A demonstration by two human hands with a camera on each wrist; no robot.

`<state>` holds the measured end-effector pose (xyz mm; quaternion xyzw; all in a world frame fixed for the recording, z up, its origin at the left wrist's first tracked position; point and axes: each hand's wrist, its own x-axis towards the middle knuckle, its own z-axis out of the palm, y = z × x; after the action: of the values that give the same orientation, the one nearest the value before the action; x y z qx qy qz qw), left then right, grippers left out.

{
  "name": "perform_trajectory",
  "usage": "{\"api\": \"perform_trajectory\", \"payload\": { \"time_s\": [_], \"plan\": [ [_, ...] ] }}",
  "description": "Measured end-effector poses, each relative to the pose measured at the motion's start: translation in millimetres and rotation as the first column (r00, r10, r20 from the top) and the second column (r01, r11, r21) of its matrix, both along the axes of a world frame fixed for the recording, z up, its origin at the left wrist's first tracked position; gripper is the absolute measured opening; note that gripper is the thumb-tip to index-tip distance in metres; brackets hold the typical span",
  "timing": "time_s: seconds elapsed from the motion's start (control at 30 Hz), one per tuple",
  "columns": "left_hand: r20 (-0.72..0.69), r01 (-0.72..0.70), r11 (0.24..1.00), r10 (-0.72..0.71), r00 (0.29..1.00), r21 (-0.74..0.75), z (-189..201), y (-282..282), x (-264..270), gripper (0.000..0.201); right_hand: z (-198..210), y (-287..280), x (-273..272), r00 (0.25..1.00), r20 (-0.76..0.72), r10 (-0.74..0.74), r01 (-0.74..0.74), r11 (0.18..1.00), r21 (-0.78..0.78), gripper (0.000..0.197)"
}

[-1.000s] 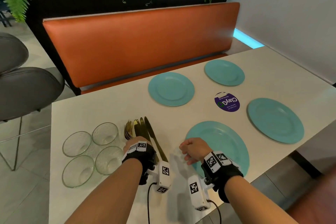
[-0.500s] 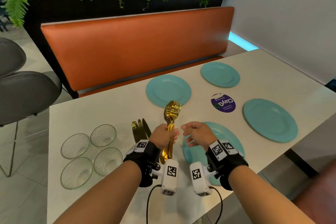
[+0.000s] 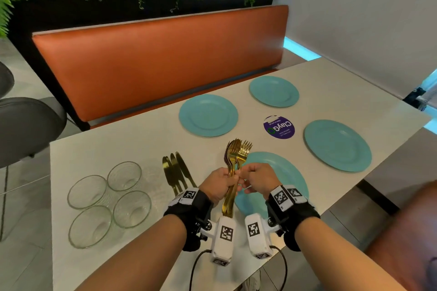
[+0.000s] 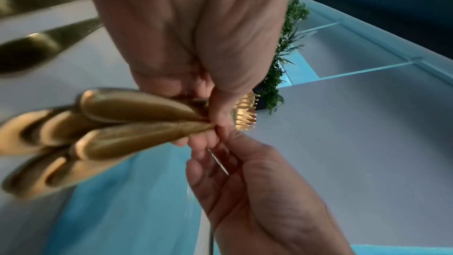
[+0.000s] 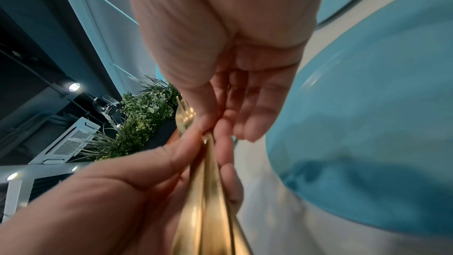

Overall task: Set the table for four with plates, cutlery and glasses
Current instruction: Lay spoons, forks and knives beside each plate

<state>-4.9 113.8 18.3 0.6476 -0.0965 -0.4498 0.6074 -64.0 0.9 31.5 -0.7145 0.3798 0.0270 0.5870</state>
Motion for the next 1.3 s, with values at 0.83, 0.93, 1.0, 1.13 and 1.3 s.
{"api": "perform_trajectory", "payload": {
  "time_s": [0.83,0.93,1.0,1.13,1.3],
  "plan": [
    [-0.025,-0.404,0.891,0.418,0.908,0.207,-8.5,14.7,53.0,0.029,-34.2,34.2,-23.2,0.809,-0.47,0.354,-0.514,0.813,-0.273,0.027],
    [-0.039,-0.397,0.891,0.415,0.909,0.219,-12.3,17.7,54.0,0.031,-48.2,38.7,-21.8,0.815,-0.504,0.287,-0.495,0.796,-0.348,0.026],
    [-0.053,-0.393,0.889,0.415,0.908,0.233,-13.6,19.8,55.9,0.032,-54.8,41.6,-19.0,0.819,-0.522,0.238,-0.475,0.792,-0.384,0.025],
    [-0.047,-0.4,0.885,0.422,0.905,0.24,-14.3,22.5,58.5,0.031,-59.8,47.7,-13.9,0.811,-0.556,0.182,-0.467,0.773,-0.429,0.026],
    [-0.046,-0.413,0.882,0.433,0.9,0.227,-13.2,22.4,58.8,0.025,-62.7,52.5,-12.5,0.803,-0.573,0.164,-0.487,0.735,-0.472,0.025]
  ]
}}
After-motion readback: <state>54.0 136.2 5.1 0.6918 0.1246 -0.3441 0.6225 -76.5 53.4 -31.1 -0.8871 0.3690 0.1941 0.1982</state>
